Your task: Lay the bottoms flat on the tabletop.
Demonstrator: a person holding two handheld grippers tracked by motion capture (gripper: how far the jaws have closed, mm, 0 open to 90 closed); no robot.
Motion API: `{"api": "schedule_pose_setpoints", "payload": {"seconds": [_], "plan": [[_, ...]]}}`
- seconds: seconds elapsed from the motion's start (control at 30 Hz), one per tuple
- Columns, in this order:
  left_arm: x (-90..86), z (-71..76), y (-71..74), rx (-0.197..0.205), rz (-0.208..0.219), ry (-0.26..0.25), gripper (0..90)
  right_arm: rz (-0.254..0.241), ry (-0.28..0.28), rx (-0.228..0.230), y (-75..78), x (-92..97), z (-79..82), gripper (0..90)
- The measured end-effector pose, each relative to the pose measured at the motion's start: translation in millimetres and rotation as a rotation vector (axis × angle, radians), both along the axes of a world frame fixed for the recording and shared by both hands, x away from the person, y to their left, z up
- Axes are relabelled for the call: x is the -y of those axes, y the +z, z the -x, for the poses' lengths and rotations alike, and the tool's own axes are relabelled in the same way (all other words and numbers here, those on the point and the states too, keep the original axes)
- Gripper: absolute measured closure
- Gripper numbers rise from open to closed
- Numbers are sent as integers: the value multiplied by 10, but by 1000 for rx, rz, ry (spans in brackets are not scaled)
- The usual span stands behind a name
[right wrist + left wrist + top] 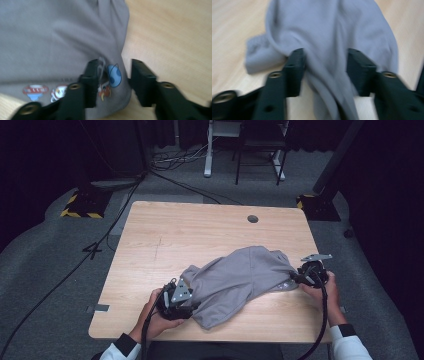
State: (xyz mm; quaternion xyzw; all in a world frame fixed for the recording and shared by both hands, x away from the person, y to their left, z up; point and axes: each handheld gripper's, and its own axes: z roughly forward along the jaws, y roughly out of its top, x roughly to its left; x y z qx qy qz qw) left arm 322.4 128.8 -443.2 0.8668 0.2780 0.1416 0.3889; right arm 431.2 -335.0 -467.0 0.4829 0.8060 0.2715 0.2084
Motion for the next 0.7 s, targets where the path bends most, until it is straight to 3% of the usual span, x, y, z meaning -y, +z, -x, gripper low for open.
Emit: {"api": "schedule_pose_setpoints", "payload": {"seconds": [0.03,0.1,0.13,0.2,0.3,0.33,0.4,0.5,0.63,0.7], "plan": [[-11,-50,32,6,26,10,349,-22,13,10,30,1,0,515],[-5,-199,93,12,61,19,336,-46,2,36,85,-13,-23,457],[19,-288,117,10,66,19,321,-63,13,54,111,-22,-40,458],[109,-552,139,-8,60,28,306,-47,5,91,141,-53,-89,450],[286,-902,89,-38,20,31,283,-60,-2,92,119,-85,-226,441],[356,-1018,52,-64,22,36,283,-49,-15,94,97,-92,-276,444],[505,-1217,-32,-91,-23,38,288,-13,-31,104,30,-110,-367,451],[672,-1461,-151,-125,-72,82,327,-10,-46,74,-65,-111,-484,451],[774,-1678,-290,-169,-106,146,349,-32,-91,88,-57,-80,-584,454],[810,-1715,-350,-185,-130,144,383,-22,-88,85,-92,-87,-622,452]]}}
